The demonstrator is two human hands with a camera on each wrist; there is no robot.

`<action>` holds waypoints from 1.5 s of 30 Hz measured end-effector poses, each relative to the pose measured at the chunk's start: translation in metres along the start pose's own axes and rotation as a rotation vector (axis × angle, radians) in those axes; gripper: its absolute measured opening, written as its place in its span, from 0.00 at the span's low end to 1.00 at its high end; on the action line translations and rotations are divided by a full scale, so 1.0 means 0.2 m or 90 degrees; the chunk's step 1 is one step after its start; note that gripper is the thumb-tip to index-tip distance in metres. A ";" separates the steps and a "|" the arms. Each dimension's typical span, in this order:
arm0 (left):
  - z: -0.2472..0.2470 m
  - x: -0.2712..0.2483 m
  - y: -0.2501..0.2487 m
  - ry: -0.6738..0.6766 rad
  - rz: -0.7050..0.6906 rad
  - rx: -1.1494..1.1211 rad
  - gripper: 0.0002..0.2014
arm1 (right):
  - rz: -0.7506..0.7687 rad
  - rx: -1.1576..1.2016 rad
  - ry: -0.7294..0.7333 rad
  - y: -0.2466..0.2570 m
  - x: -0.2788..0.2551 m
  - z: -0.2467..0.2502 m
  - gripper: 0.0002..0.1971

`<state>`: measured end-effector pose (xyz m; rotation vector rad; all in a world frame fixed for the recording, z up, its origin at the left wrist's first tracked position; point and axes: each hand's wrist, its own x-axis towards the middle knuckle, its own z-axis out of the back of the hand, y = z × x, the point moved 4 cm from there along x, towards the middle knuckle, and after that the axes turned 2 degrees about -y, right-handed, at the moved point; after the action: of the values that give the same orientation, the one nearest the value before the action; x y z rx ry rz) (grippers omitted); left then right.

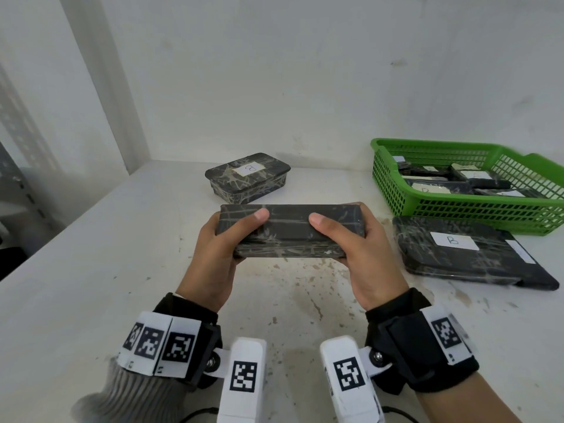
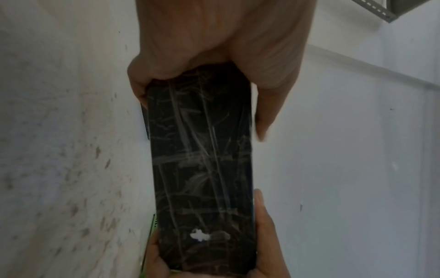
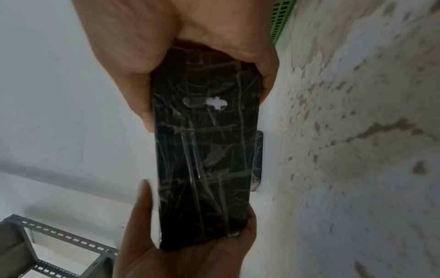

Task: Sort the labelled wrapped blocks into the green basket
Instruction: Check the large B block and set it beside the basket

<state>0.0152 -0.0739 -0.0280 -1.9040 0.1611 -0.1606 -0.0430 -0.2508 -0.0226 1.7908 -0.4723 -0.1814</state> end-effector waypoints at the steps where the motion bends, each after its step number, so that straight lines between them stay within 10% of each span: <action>1: 0.00 0.00 0.00 0.007 0.000 0.004 0.38 | 0.001 0.005 -0.008 0.00 0.00 0.00 0.17; 25: 0.01 0.00 -0.02 0.038 -0.133 0.022 0.24 | 0.089 -0.063 -0.041 0.04 -0.02 -0.01 0.24; 31: 0.04 0.00 -0.05 0.010 -0.207 0.083 0.26 | -0.030 -0.046 0.018 0.01 0.01 0.00 0.31; 45: 0.06 0.02 -0.01 -0.061 -0.151 0.064 0.31 | -0.032 0.043 0.071 0.06 0.02 0.01 0.25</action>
<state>0.0216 -0.0636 -0.0295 -1.8229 -0.1357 -0.2318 -0.0435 -0.2571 -0.0109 1.8698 -0.3577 -0.1016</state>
